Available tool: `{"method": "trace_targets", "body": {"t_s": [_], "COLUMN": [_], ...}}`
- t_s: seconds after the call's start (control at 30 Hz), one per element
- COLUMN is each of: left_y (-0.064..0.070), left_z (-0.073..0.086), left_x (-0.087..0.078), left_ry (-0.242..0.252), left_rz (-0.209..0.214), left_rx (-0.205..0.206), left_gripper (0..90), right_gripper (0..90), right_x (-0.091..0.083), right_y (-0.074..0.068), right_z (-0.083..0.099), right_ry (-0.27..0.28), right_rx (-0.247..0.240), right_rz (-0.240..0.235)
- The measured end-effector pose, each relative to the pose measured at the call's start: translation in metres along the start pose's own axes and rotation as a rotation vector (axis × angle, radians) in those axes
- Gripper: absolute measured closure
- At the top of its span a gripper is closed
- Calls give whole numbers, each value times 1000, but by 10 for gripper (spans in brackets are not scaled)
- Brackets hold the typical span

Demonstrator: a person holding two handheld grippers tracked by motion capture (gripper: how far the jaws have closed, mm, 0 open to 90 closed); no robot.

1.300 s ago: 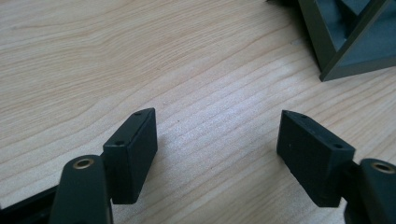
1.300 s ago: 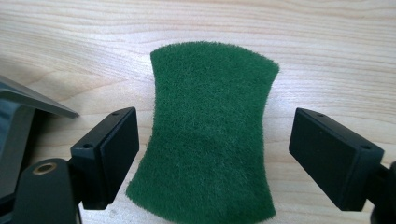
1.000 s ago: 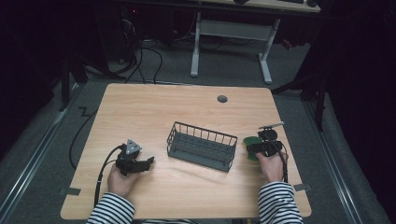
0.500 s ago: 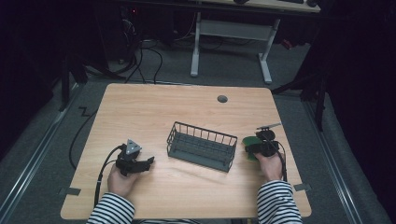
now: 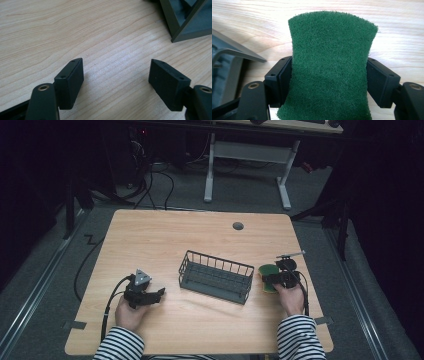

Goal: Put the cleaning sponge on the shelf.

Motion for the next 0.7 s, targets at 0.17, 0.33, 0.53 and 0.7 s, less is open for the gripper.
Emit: {"method": "trace_targets", "body": {"t_s": [0.17,0.33,0.53,0.7], "left_y": [0,0,0,0], "left_z": [0,0,0,0], "left_x": [0,0,0,0], "left_ry": [0,-1,-1,1], "left_rz": [0,-1,-2,0], "left_rx": [0,0,-1,-3], "left_gripper": [288,289,294,293], "right_gripper": [288,290,292,293], "right_x": [-6,-20,-46,-62], "right_y": [0,3,2,-1], "right_z": [-1,-5,-12,-16], "right_ry": [19,58,121,165], "right_rx": [19,0,-57,-73], "right_rz": [-47,-42,-4,-5]}}
Point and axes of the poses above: each handheld gripper's, and its own axes: x roughly forward along the jaws, z roughly out of its underside, y roughly to its right, the point moved 9 cm from there along x, roughly forward along the jaws, and after that the axes turned 12 degrees about z, right-handed, at the moved point
